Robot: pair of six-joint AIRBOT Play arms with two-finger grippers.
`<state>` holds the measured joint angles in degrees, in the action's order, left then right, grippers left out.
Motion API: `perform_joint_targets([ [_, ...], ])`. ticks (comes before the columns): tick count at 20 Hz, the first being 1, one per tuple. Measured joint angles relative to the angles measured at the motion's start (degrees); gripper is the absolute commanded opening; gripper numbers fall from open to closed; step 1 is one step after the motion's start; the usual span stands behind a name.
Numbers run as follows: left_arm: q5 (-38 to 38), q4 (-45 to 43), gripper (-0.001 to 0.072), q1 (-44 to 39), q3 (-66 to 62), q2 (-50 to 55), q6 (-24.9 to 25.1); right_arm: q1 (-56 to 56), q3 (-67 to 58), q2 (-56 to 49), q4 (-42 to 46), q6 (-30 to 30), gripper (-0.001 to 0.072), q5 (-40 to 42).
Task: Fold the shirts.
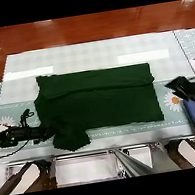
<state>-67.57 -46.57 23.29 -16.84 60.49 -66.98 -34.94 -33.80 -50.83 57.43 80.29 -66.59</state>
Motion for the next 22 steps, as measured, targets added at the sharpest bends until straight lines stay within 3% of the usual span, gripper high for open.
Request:
perform_joint_targets([
  [2,-1.01,2.38,0.0023,-0.74,0.09,-0.04,2.43,-1.11,1.49,0.00,7.93,2.60,0.0622,-4.09],
  [6,-1.88,5.84,0.0023,-1.29,0.15,-0.04,5.09,4.35,6.78,-2.51,12.83,3.98,0.0622,-8.33],
  [14,-2.91,7.93,0.0023,-1.51,0.15,-0.07,6.19,12.87,9.22,-11.69,7.04,2.40,0.0602,-9.55],
  [15,-2.93,8.02,0.0023,-1.51,0.15,-0.07,6.21,13.09,9.20,-12.17,6.08,2.01,0.0463,-9.46],
  [17,-3.02,8.44,0.0023,-1.51,0.15,-0.07,6.23,13.44,8.72,-12.83,4.09,1.07,0.0036,-4.90],
  [22,-3.67,9.38,0.0024,-1.42,-1.05,-0.04,6.34,13.62,5.38,-13.31,1.53,-2.99,0.0018,-2.38],
])
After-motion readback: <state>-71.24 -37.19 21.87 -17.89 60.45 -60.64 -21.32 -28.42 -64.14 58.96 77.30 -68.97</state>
